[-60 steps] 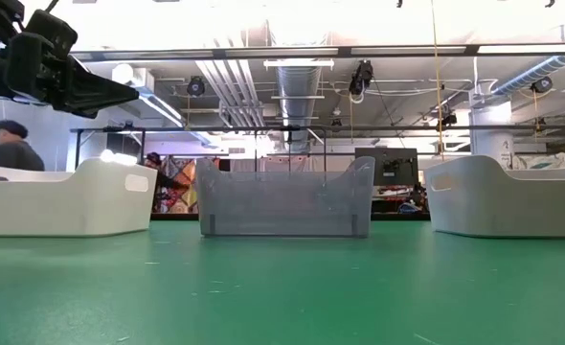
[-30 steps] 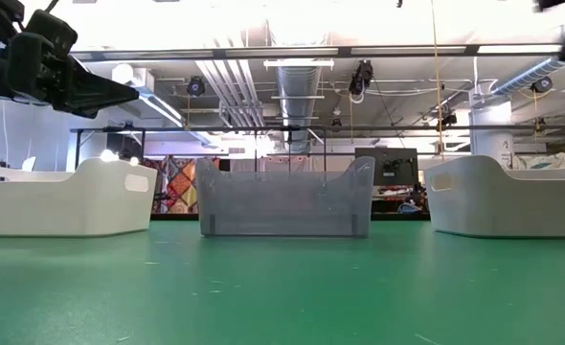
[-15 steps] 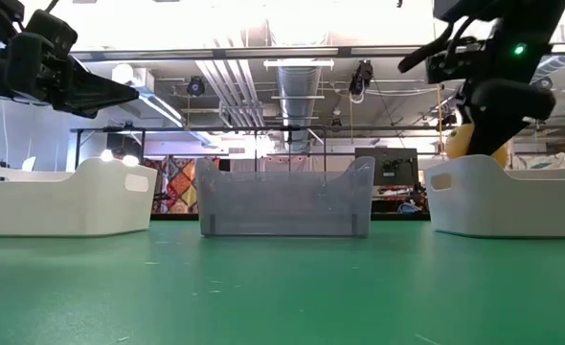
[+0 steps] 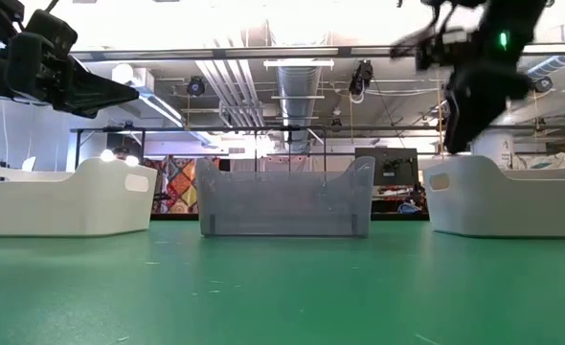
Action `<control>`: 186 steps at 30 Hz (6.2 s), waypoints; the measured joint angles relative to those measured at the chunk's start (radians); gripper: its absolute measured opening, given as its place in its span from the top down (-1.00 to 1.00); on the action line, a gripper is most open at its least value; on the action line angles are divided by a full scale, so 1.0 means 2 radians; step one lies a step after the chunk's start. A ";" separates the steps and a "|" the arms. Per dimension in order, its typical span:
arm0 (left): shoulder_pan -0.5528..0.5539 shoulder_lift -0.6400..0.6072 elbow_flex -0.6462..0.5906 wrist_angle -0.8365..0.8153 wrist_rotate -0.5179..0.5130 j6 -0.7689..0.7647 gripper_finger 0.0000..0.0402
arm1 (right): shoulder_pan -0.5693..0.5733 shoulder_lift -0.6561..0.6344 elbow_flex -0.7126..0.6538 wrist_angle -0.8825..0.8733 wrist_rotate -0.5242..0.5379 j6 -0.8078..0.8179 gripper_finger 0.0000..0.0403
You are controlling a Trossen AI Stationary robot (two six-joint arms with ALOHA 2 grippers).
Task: Sort produce into baskets
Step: Put the yellow lemon into the gray bin
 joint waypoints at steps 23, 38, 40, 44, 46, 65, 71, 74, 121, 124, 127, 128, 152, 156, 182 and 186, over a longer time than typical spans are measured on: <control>0.000 0.000 0.000 0.000 0.000 0.000 0.79 | -0.416 0.028 0.022 0.141 0.045 0.118 -0.61; 0.000 0.000 0.000 0.000 0.000 0.000 0.79 | -0.524 0.154 0.003 0.175 0.120 0.295 -0.64; 0.000 0.000 0.000 0.000 0.000 0.000 0.79 | -0.525 0.168 0.003 0.174 0.133 0.327 -0.64; 0.000 0.000 0.000 0.000 0.000 0.000 0.79 | -0.526 0.196 0.003 0.169 0.151 0.380 -0.63; 0.000 0.000 0.000 0.000 0.000 0.000 0.79 | -0.527 0.211 0.003 0.169 0.150 0.398 -0.62; 0.000 0.000 0.000 0.000 0.000 0.000 0.79 | -0.544 0.250 0.000 0.130 0.166 0.573 -0.62; 0.000 0.000 0.000 0.000 0.000 0.000 0.79 | -0.542 0.249 -0.003 0.125 0.179 0.585 -0.62; 0.000 0.000 0.000 0.000 0.000 0.000 0.79 | -0.542 0.249 -0.003 0.125 0.176 0.572 -0.61; 0.000 0.000 0.000 0.000 0.000 0.000 0.79 | 0.002 -0.036 -0.005 -0.041 -0.042 0.405 -0.01; 0.000 0.000 0.000 0.000 0.000 0.000 0.79 | 0.027 -0.043 -0.005 -0.070 -0.058 0.424 -0.01; 0.000 0.000 0.000 0.000 0.000 0.000 0.79 | 0.027 -0.038 -0.006 -0.051 -0.058 0.430 -0.01; 0.000 0.000 0.000 0.000 0.000 0.000 0.79 | 0.024 -0.035 -0.006 -0.045 -0.058 0.426 -0.01; 0.000 0.000 0.000 0.000 0.000 0.000 0.79 | -0.029 0.045 0.080 -0.038 -0.023 0.301 -0.68; 0.000 0.000 0.000 0.000 0.000 0.000 0.79 | -0.029 0.048 0.136 -0.015 0.042 0.202 -0.75; 0.000 0.000 0.000 0.000 0.000 0.028 0.79 | 0.048 0.044 -0.025 0.469 -0.240 -0.224 -0.62; 0.000 0.002 0.000 0.017 0.000 0.028 0.79 | 0.070 0.027 -0.051 0.467 -0.224 -0.197 -0.59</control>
